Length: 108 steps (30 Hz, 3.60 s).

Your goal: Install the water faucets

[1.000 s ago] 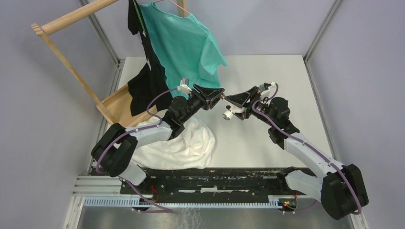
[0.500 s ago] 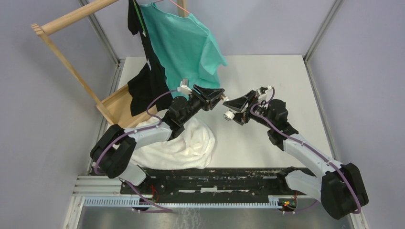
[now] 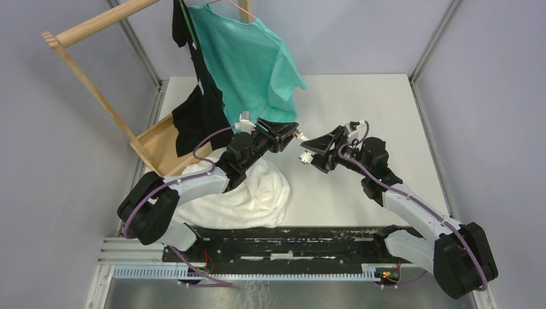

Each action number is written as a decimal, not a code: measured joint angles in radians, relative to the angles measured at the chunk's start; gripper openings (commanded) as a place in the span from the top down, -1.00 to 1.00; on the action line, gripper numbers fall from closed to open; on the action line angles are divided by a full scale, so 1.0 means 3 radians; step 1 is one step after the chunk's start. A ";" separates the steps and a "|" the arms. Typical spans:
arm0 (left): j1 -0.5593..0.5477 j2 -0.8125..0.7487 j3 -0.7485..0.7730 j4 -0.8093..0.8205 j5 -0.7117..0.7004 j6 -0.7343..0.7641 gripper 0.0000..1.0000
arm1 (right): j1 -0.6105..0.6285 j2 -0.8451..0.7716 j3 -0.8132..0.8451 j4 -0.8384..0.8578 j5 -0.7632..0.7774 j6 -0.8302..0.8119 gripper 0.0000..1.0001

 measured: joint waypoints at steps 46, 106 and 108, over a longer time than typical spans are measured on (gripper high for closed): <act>0.0038 -0.0136 -0.0132 -0.0215 -0.0196 -0.0014 0.94 | 0.0010 -0.0057 0.0374 -0.0431 -0.0490 -0.0173 -0.67; 0.0081 -0.0125 -0.0195 -0.0284 -0.0081 -0.0078 0.94 | 0.0238 0.0183 0.1719 -0.2691 0.0534 -0.3152 -0.18; 0.0081 -0.0103 -0.0195 -0.0270 -0.0061 -0.0076 0.94 | 0.0238 0.0233 0.1703 -0.2653 0.0552 -0.3137 0.03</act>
